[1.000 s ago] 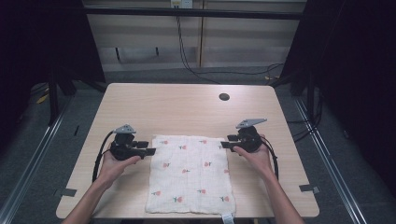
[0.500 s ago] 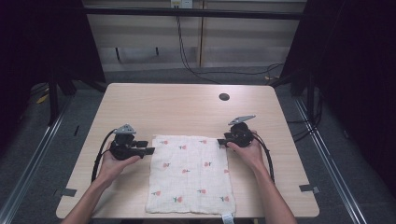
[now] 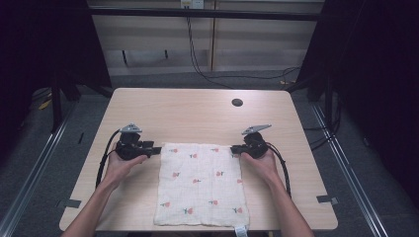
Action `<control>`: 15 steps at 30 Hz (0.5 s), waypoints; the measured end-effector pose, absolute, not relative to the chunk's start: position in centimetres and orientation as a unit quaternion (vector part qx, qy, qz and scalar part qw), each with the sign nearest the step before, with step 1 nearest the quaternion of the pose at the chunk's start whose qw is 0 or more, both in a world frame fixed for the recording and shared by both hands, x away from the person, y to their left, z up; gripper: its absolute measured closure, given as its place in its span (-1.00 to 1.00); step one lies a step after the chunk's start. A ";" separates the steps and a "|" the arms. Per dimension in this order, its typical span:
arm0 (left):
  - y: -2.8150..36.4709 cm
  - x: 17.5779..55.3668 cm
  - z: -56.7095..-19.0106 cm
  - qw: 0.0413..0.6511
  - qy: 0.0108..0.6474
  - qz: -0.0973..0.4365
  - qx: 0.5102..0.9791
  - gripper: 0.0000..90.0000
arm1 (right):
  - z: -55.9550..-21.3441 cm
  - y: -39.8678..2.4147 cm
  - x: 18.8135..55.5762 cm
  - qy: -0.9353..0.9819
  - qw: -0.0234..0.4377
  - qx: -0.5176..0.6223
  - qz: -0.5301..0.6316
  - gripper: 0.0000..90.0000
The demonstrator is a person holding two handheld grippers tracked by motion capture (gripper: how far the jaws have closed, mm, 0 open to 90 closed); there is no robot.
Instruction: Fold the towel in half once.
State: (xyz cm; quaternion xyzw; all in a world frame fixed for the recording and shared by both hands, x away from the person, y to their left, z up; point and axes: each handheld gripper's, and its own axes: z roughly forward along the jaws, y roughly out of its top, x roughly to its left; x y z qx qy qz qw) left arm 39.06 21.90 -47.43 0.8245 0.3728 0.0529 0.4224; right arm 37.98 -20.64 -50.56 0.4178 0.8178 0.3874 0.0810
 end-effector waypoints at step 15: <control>20.7 41.4 -49.5 0.409 0.377 0.050 0.830 0.20 | -50.2 -21.1 37.6 0.815 0.081 0.416 0.396 0.89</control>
